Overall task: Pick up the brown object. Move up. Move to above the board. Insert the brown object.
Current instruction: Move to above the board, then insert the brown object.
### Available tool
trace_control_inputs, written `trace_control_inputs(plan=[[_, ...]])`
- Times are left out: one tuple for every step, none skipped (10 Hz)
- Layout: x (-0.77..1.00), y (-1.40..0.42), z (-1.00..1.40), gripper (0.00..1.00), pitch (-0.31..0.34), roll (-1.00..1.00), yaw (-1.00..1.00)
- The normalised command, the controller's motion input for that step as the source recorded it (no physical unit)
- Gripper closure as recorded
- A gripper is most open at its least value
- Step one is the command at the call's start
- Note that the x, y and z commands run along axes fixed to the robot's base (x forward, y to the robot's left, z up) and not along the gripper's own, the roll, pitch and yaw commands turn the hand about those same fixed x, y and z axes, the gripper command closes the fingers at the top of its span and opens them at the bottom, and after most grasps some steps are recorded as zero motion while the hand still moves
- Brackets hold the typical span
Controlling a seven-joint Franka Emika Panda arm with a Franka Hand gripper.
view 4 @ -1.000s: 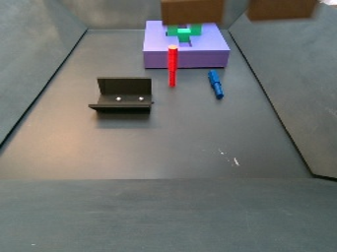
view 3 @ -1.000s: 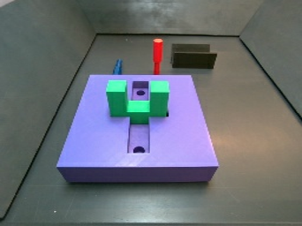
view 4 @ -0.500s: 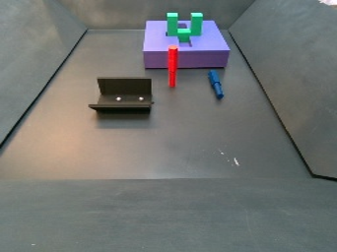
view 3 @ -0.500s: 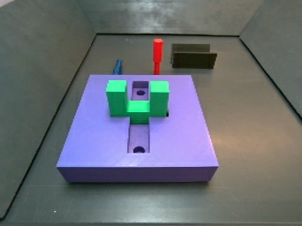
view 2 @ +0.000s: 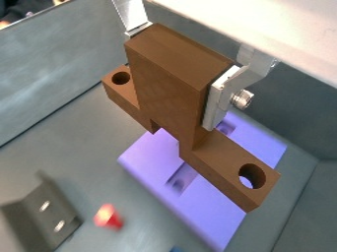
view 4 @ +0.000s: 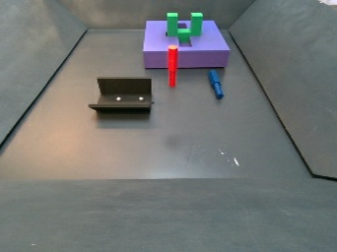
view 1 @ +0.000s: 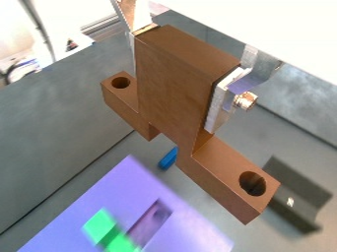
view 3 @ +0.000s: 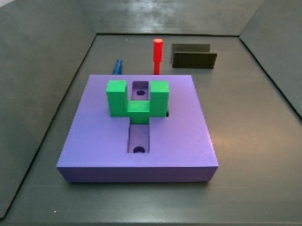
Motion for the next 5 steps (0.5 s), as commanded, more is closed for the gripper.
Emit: trace_control_inputs(plan=[[0.2, -0.98, 0.14, 1.0, 0.162, 0.01, 0.01], [0.15, -0.59, 0.09, 1.0, 0.16, 0.02, 0.01], [0.08, -0.17, 0.04, 1.0, 0.107, 0.01, 0.0], [0.0, 0.0, 0.0, 1.0, 0.0, 0.01, 0.0], [0.17, -0.03, 0.0, 1.0, 0.049, 0.06, 0.0]])
